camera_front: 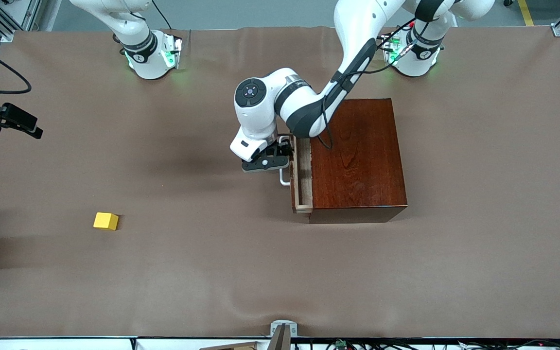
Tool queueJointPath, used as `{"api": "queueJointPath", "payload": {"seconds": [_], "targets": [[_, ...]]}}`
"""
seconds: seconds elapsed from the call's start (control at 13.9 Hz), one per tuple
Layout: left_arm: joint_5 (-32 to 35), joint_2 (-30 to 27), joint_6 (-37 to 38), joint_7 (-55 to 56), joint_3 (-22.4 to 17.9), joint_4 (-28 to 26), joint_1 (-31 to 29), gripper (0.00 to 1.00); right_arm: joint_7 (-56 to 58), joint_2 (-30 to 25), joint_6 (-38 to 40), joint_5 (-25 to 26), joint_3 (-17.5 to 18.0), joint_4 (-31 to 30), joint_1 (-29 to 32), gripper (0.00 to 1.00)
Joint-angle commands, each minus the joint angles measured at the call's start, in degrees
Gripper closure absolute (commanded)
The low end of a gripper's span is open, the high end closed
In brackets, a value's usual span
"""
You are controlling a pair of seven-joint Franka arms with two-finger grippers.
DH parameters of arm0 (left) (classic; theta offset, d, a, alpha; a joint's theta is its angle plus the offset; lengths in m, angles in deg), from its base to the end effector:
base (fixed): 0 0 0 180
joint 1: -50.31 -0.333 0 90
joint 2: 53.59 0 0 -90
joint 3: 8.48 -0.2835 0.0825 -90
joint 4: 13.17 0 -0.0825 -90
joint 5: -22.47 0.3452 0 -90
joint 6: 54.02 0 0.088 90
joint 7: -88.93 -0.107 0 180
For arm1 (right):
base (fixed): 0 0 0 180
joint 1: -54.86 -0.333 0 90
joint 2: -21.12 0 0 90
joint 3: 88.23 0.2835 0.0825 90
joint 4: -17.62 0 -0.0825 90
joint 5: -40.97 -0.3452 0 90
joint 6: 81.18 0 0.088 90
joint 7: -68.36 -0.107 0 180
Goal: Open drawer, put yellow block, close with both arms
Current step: 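Pull the drawer open by its handle with the left gripper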
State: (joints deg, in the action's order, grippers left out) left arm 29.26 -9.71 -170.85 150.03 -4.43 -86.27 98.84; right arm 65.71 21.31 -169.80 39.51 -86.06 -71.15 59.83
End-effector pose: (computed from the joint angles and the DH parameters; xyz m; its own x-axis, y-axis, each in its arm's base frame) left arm 0.4329 -0.5360 0.2908 0.9923 0.1137 0.0489 0.1152 -0.9929 -0.0288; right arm 0.5140 -0.0224 0.5975 0.9955 -0.0943 -0.0071 -0.0945 -0.9952 -0.0253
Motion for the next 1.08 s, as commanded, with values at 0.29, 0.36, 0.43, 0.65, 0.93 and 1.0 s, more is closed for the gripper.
{"api": "queueJointPath", "payload": {"seconds": [0.29, 0.36, 0.43, 0.65, 0.93, 1.0], "targets": [[-1.43, 4.11, -11.66, 2.52, 0.17, 4.29, 2.61, 0.00, 0.46, -0.28, 0.37, 0.41, 0.39, 0.18, 0.31, 0.00], [-1.43, 4.02, -12.45, 3.05, 0.17, 4.29, 2.62, 0.00, 0.46, -0.28, 0.37, 0.41, 0.39, 0.18, 0.31, 0.00], [-1.43, 4.02, -13.33, 3.14, 0.17, 4.29, 2.62, 0.00, 0.46, -0.28, 0.37, 0.41, 0.39, 0.18, 0.31, 0.00], [-1.43, 4.02, -15.79, 3.93, -0.01, 4.20, 2.79, 0.00, 0.46, -0.28, 0.37, 0.41, 0.39, 0.18, 0.31, 0.00], [-1.43, 4.11, -19.57, 5.07, -0.10, 4.20, 3.50, 0.00, 0.46, -0.28, 0.37, 0.41, 0.39, 0.18, 0.31, 0.00], [-1.43, 4.11, -20.53, 5.08, -0.10, 4.20, 3.67, 0.00, 0.46, -0.28, 0.37, 0.41, 0.39, 0.27, 0.31, 0.00]]}}
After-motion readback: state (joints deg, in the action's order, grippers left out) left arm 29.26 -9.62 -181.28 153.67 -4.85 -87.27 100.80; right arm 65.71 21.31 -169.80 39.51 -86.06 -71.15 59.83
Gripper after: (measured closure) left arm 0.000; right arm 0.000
